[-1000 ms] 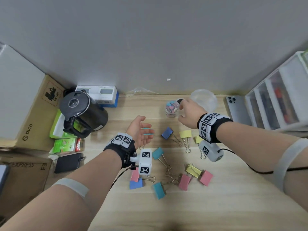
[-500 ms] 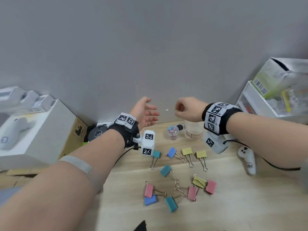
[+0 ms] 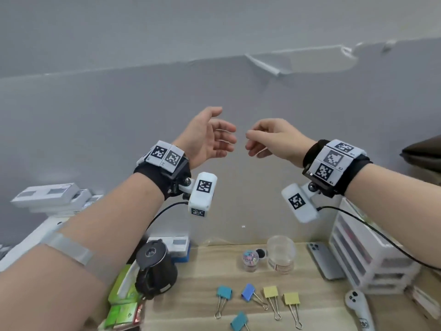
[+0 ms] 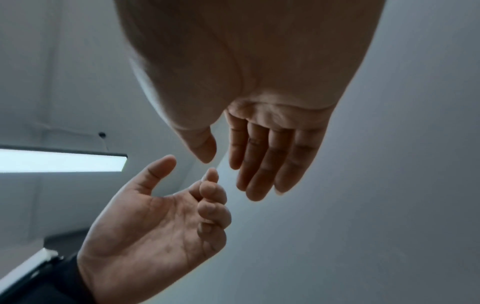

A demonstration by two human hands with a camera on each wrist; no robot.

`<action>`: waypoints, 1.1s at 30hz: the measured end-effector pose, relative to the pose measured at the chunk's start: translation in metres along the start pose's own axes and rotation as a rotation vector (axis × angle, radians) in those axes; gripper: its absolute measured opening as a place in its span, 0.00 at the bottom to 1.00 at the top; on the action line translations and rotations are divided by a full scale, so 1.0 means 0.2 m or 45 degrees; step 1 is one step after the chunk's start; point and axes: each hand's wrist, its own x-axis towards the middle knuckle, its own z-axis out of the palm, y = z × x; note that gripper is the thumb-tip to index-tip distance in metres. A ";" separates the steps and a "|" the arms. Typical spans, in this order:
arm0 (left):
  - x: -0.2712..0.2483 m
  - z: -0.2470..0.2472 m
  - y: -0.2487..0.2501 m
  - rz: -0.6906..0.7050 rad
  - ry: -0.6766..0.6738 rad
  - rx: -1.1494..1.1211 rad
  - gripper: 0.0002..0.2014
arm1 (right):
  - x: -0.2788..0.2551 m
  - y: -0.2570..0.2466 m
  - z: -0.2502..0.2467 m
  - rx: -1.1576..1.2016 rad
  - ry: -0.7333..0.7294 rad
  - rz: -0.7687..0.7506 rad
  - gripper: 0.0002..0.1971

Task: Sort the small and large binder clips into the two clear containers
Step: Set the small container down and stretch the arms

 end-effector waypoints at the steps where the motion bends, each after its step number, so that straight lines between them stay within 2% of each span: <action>1: -0.01 0.00 0.05 0.028 -0.010 0.007 0.23 | 0.00 -0.04 -0.02 0.028 0.007 -0.014 0.08; 3: -0.03 -0.01 0.12 0.077 -0.024 0.014 0.23 | 0.01 -0.10 -0.04 0.029 0.017 -0.045 0.08; 6: -0.03 -0.02 0.08 0.045 -0.018 0.025 0.24 | 0.01 -0.08 -0.02 -0.026 -0.003 -0.022 0.07; 11: 0.00 -0.06 -0.25 -0.205 0.027 0.053 0.24 | -0.01 0.16 0.08 -0.165 -0.083 0.111 0.05; 16: 0.05 -0.10 -0.45 -0.351 0.084 0.064 0.23 | 0.01 0.36 0.12 -0.236 -0.131 0.204 0.04; 33: 0.31 -0.05 -0.63 -0.462 0.130 0.037 0.22 | 0.15 0.72 0.01 -0.177 -0.101 0.338 0.07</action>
